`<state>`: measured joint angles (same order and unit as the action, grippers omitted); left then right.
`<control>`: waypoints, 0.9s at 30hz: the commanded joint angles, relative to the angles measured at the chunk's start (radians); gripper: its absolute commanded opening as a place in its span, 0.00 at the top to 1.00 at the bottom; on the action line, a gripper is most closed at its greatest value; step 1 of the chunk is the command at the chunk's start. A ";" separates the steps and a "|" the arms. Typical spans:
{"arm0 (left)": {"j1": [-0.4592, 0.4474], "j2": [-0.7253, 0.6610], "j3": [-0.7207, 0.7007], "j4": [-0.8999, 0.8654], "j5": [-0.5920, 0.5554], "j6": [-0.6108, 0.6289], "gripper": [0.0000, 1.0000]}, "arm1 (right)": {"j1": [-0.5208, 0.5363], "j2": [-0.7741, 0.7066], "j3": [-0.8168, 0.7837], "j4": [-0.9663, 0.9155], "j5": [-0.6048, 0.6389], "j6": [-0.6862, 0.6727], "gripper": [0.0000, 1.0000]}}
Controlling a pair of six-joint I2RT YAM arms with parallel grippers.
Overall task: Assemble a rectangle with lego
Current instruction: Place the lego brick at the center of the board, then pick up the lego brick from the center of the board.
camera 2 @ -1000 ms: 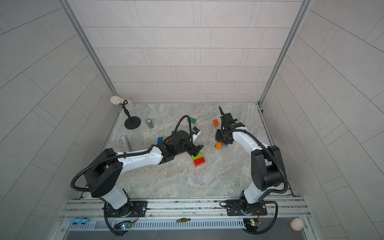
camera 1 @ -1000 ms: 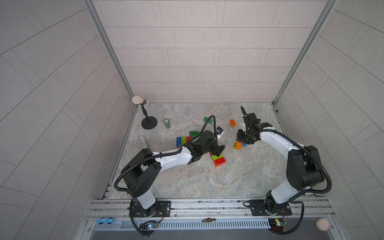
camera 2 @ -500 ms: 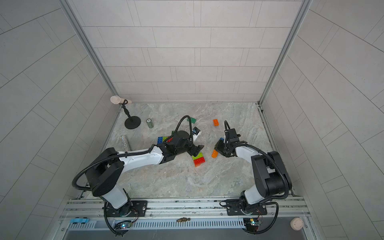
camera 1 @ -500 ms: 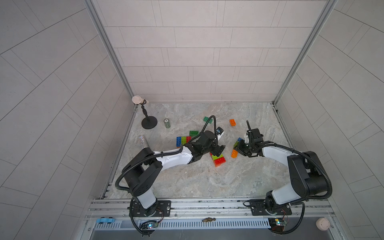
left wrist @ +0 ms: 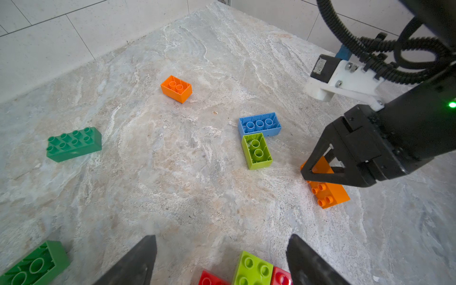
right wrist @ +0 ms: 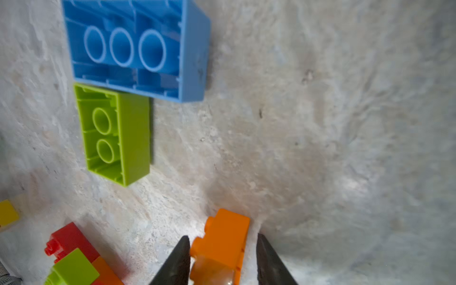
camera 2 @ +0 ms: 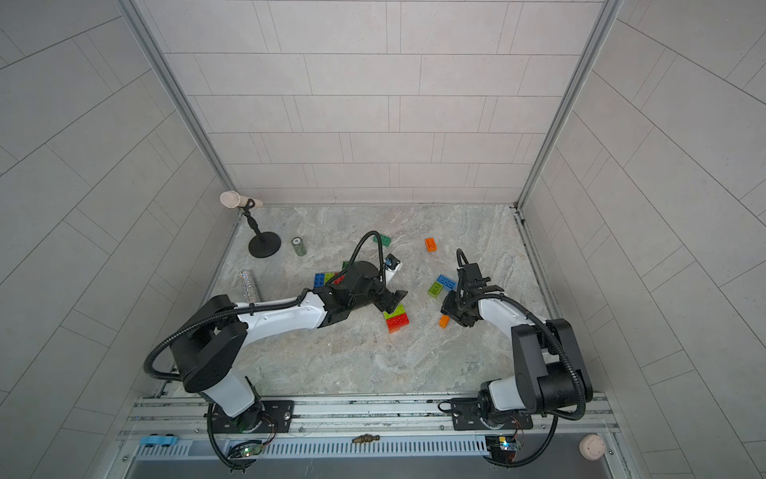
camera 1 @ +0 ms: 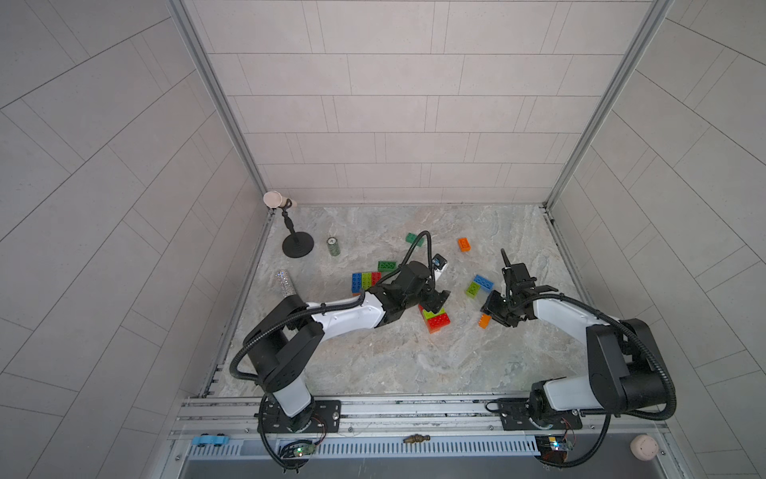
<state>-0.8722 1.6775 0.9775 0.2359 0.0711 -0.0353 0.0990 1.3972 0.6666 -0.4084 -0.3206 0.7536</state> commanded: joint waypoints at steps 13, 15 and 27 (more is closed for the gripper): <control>-0.007 -0.013 -0.026 0.026 -0.007 0.012 0.13 | 0.039 0.082 0.206 -0.293 0.129 -0.117 0.42; -0.008 -0.013 -0.025 0.025 -0.007 0.008 0.13 | 0.044 0.102 0.187 -0.257 0.094 -0.094 0.42; 0.009 -0.034 0.040 -0.112 -0.070 -0.087 0.16 | 0.044 0.054 0.147 -0.001 -0.067 -0.031 0.81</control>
<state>-0.8719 1.6768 0.9684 0.2020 0.0505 -0.0566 0.1421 1.5169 0.8146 -0.5087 -0.3313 0.6891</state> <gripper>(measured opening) 0.850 0.257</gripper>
